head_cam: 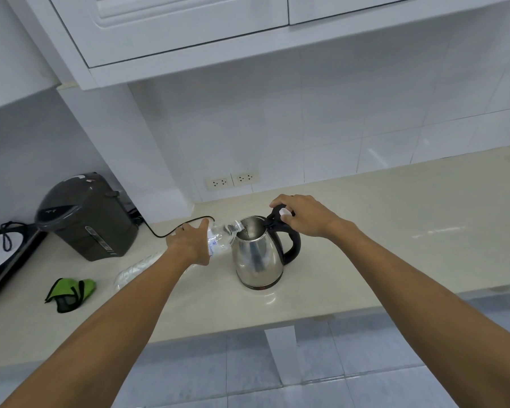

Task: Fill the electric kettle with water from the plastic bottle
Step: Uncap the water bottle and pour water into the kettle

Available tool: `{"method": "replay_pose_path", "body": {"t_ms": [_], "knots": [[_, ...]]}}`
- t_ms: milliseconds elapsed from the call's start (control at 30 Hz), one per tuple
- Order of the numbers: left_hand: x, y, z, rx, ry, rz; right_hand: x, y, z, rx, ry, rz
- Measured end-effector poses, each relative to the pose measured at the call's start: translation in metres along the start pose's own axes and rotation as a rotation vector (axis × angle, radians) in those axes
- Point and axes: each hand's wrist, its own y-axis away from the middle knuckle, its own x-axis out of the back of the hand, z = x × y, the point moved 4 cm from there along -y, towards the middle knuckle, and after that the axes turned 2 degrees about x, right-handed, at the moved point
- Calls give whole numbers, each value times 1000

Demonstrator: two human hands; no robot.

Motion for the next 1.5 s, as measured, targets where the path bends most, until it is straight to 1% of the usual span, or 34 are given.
{"method": "replay_pose_path", "body": {"t_ms": [1100,1367,1500], "knots": [[-1,-2,-3,6,-13,-3,-2,3,-1,-12,-9,18],[0,2,3,-22,136,25,0,-1,-10,-44,-28,55],[-1,7,11,-54,282,52,4,-9,-15,-61,-65,60]]}}
